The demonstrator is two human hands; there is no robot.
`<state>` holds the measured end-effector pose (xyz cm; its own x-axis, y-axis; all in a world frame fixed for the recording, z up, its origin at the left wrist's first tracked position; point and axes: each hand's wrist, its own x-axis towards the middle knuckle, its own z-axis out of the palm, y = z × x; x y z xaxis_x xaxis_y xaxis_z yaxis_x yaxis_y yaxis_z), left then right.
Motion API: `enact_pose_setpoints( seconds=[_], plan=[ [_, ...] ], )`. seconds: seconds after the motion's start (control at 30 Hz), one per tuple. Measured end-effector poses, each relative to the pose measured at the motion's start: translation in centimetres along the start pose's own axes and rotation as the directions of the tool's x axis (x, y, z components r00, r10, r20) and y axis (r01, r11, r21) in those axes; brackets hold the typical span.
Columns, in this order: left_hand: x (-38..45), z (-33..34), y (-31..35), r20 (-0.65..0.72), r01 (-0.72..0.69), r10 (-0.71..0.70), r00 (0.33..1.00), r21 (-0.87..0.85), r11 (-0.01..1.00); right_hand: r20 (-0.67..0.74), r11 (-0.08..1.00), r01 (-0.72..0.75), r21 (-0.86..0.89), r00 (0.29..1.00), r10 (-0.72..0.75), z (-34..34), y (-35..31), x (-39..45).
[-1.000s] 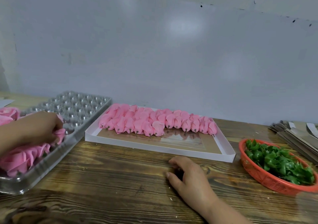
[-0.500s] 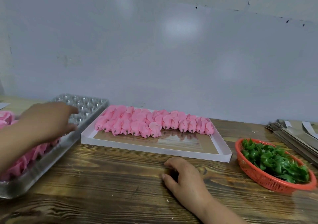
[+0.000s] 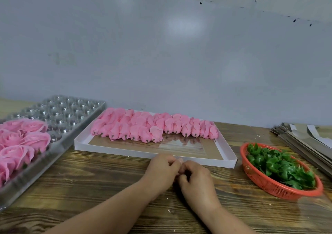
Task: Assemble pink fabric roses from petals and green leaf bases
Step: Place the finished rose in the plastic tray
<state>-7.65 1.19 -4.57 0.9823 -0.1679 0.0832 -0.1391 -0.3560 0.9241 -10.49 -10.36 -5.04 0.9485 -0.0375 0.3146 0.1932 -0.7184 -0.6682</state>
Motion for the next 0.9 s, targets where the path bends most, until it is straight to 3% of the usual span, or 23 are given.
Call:
enact_pose_setpoints(
  seconds=[0.2,0.33,0.47,0.6,0.9],
  plan=[
    [-0.4,-0.5,-0.9,0.002,0.003,-0.003,1.000,-0.140,0.990,-0.030,0.998,-0.043,0.047,0.999,0.045,-0.1,-0.1,0.4],
    [-0.2,-0.4,-1.4,-0.003,-0.037,0.037,0.999,-0.025,0.999,-0.096,0.996,0.089,0.028,0.992,-0.086,-1.8,-1.6,3.0],
    [0.0,-0.4,-1.6,0.014,0.010,-0.010,1.000,-0.048,0.999,0.108,0.964,0.219,-0.148,0.973,-0.205,-2.7,-3.6,6.8],
    [0.1,-0.3,-1.7,0.002,0.037,-0.037,0.999,-0.058,0.998,0.289,0.954,0.276,-0.116,0.928,-0.233,-0.2,-4.8,10.4],
    [0.4,0.1,-1.7,-0.012,-0.002,0.001,1.000,-0.069,0.998,0.418,0.872,0.326,-0.365,0.894,-0.159,4.0,-3.4,13.9]
  ],
)
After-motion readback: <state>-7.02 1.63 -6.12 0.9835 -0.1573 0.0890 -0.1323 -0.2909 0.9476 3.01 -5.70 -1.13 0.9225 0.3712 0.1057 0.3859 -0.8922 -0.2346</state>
